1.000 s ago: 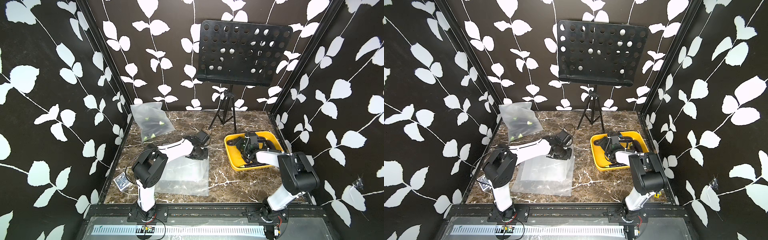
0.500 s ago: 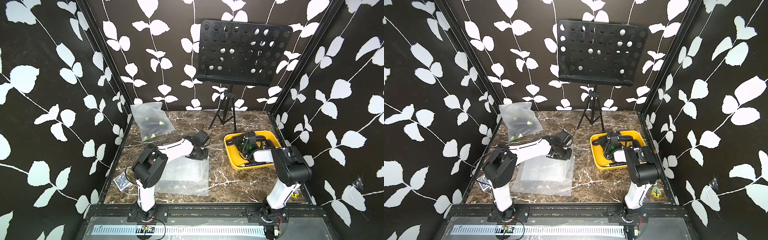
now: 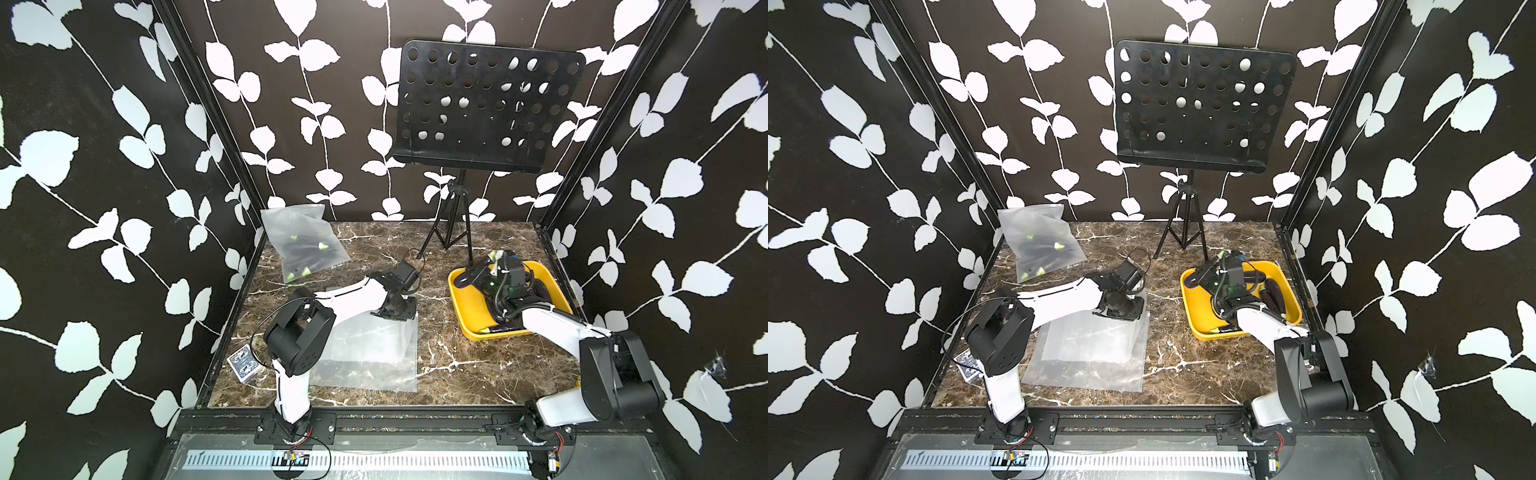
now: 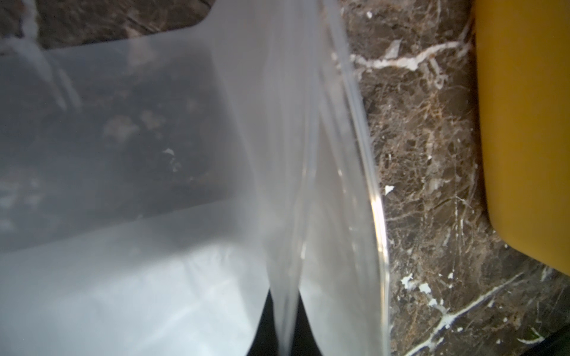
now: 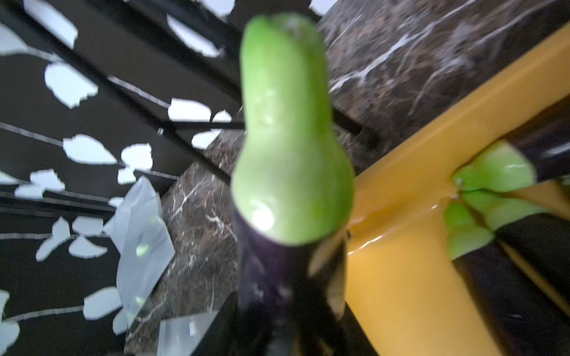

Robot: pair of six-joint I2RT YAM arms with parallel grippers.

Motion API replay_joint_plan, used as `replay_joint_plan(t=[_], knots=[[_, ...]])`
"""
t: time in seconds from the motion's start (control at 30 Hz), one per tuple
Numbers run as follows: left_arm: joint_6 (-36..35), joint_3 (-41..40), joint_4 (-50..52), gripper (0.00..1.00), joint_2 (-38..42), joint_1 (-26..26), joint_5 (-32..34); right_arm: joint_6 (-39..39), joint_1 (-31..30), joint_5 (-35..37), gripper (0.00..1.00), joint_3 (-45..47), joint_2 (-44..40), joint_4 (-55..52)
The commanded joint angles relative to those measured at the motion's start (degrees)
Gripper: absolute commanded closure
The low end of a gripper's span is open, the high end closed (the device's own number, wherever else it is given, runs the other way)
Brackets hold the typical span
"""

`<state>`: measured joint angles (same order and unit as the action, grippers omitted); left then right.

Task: Place the eggplant in a zip-top bag and seal the zipper
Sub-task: Pick up the eggplant from the basket, then place the eggplant in the zipper food storage bag.

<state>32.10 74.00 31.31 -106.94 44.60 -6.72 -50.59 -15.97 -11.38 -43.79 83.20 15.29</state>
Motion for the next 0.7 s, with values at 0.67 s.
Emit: replay_joint_plan(t=[0.67], knots=[[1.8,-2.1,-1.7,1.0,4.6,0.3,0.2,4.4,-17.9,-12.8,0.67,-8.8,12.0,-2.7]])
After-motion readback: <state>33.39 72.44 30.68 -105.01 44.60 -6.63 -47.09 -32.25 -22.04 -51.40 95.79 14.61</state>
